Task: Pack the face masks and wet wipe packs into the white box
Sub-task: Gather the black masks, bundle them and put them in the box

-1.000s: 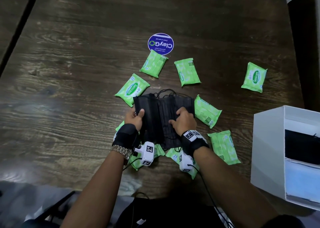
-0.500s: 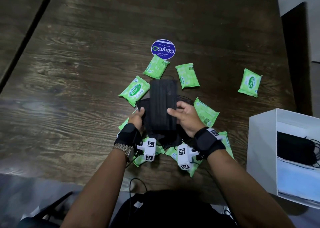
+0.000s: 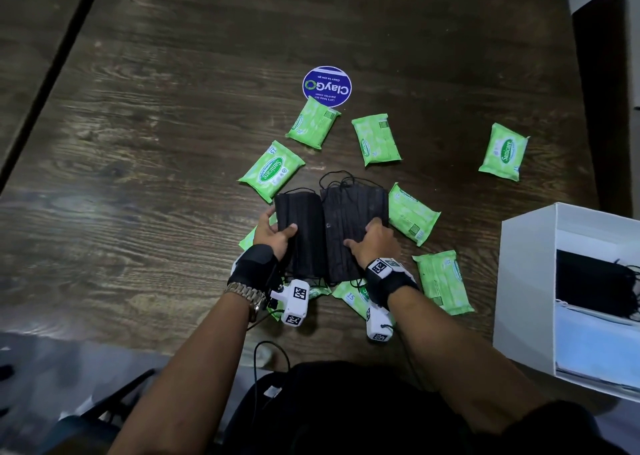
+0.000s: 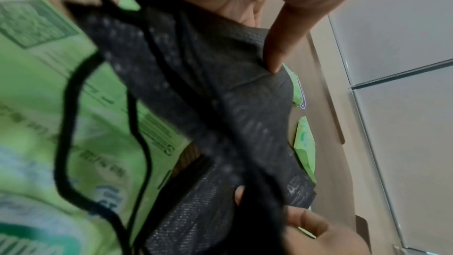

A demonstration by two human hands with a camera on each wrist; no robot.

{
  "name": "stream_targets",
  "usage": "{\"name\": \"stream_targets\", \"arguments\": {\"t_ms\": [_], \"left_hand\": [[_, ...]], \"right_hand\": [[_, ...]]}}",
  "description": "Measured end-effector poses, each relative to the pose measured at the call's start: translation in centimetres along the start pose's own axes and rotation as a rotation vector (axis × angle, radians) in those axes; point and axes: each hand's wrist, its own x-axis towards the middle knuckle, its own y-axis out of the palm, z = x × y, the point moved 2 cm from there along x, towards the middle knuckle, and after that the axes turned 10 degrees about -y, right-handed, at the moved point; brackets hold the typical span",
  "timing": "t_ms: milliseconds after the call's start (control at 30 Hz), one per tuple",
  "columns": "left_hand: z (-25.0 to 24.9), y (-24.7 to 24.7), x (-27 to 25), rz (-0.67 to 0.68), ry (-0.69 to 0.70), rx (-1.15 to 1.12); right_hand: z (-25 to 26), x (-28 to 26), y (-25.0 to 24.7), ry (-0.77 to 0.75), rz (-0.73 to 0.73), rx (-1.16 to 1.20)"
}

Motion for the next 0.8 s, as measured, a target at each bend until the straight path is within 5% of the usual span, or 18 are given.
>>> {"name": "stream_targets", "arguments": {"t_ms": [233, 467, 633, 800], "left_hand": [[0.5, -0.7, -0.1, 0.066, 0.161, 0.132], [0.6, -0.4, 0.8, 0.037, 0.117, 0.041], [0.4, 0.9, 0.5, 0.104, 0.011, -0.066], [-0.5, 2.0, -0.6, 0.169, -0.097, -0.183]], "right_hand": [[-0.7, 0.9, 0.0, -0.001, -0.024, 0.229], [0.9, 1.3, -3.3, -0.134, -0.062, 0.714], [4.2, 0.3, -6.0, -0.171, 0.202, 1.175], [4.7, -0.4, -3.7, -0.103, 0.211, 1.098]]}}
